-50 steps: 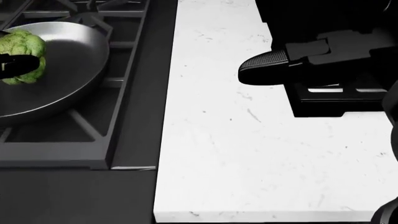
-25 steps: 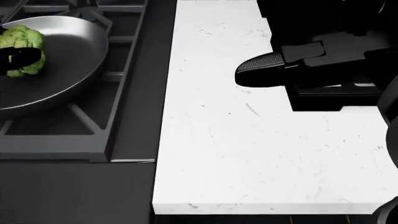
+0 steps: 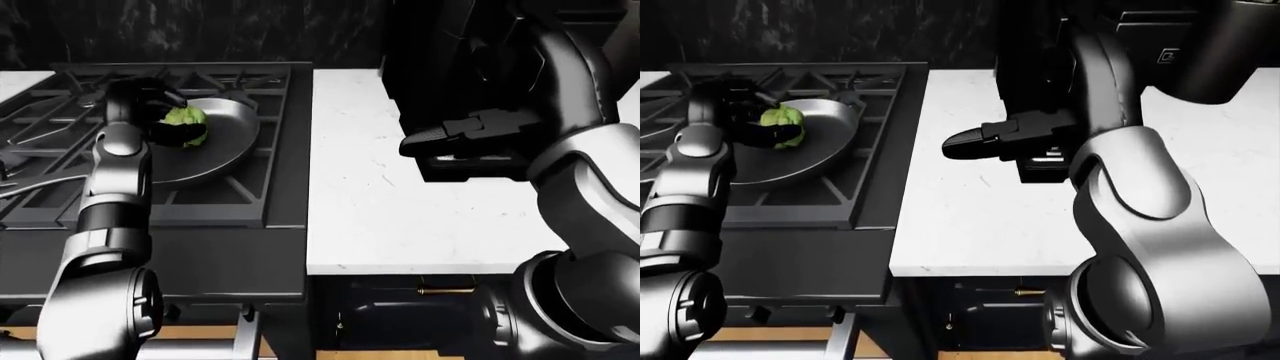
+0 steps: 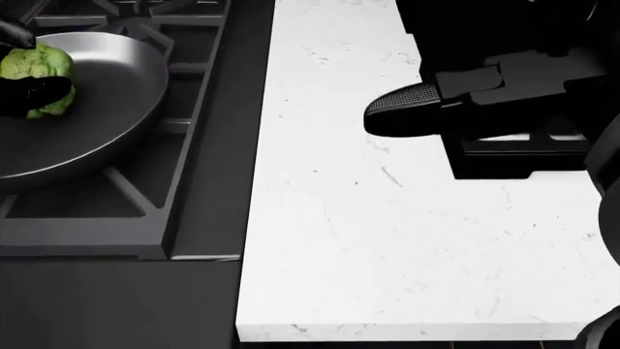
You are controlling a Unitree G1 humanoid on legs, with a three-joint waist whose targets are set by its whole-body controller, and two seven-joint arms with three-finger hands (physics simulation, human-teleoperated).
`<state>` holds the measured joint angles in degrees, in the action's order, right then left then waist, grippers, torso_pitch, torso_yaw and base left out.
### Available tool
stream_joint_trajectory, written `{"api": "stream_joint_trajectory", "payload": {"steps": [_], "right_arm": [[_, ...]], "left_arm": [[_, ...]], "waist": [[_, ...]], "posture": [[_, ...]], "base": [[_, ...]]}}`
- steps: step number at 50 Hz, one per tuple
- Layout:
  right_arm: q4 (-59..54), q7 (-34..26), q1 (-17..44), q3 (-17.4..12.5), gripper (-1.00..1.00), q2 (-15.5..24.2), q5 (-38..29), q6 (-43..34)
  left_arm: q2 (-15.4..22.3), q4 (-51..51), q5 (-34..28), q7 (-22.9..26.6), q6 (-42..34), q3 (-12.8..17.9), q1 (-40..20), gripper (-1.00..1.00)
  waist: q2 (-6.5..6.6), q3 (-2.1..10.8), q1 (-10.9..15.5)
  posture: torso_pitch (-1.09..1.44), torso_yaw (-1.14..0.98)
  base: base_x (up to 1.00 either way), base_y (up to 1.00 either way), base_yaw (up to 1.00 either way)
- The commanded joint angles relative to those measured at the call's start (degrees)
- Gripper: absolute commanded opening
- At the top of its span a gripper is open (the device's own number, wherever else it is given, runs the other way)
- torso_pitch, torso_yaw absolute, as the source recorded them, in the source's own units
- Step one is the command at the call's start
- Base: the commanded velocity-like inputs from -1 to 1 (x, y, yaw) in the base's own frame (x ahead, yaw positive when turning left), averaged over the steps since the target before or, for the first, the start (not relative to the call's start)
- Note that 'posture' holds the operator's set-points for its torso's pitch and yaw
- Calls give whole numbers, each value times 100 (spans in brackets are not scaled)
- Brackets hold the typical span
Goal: Pick the broccoli from the plate and place it in the pan.
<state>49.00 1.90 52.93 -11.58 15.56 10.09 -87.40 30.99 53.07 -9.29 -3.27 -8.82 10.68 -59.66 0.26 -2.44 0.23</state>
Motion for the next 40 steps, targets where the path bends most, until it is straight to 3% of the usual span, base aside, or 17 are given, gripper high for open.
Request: {"api": "stream_joint_trajectory", "payload": {"steps": [1,11,13,18,30,32,33,34,35,40], "right_arm": [[65,11,162,-38,100,43,-28,152],[78,-3,123,-42,100,44,-35,164],[65,-6,117,-41,100,43,-37,181],[68,-13,102,-39,100,43,-37,189],[43,-19,95,-19,100,47,-52,215],[52,-22,107,-28,100,51,-53,195],[54,-22,110,-27,100,49,-53,192],[60,-18,108,-21,100,47,-56,187],[60,-19,105,-20,100,45,-57,190],[77,-24,132,-20,100,44,-68,150]], "left_arm": [[103,-223,4,-69,235,43,-210,-18],[107,-390,36,-7,93,56,-140,-16],[112,-429,35,0,84,59,-119,13],[96,-509,34,24,79,62,-63,41],[37,-653,74,113,24,56,-35,50],[39,-690,76,133,-6,57,-44,62],[44,-717,78,142,-30,61,-49,80],[53,-735,85,156,-41,68,-55,83],[59,-807,88,168,-101,71,-67,100],[83,-1322,173,271,-496,105,-92,100]], "waist": [[31,164,-4],[40,158,-9],[40,158,-11],[43,157,-9],[41,165,1],[41,167,1],[41,166,0],[40,165,0],[40,164,0],[38,159,-8]], "posture": [[0,0],[0,0],[0,0],[0,0],[0,0],[0,0],[0,0],[0,0],[0,0],[0,0]], "base": [[0,0,0],[0,0,0],[0,0,0],[0,0,0],[0,0,0],[0,0,0],[0,0,0],[0,0,0],[0,0,0],[0,0,0]]}}
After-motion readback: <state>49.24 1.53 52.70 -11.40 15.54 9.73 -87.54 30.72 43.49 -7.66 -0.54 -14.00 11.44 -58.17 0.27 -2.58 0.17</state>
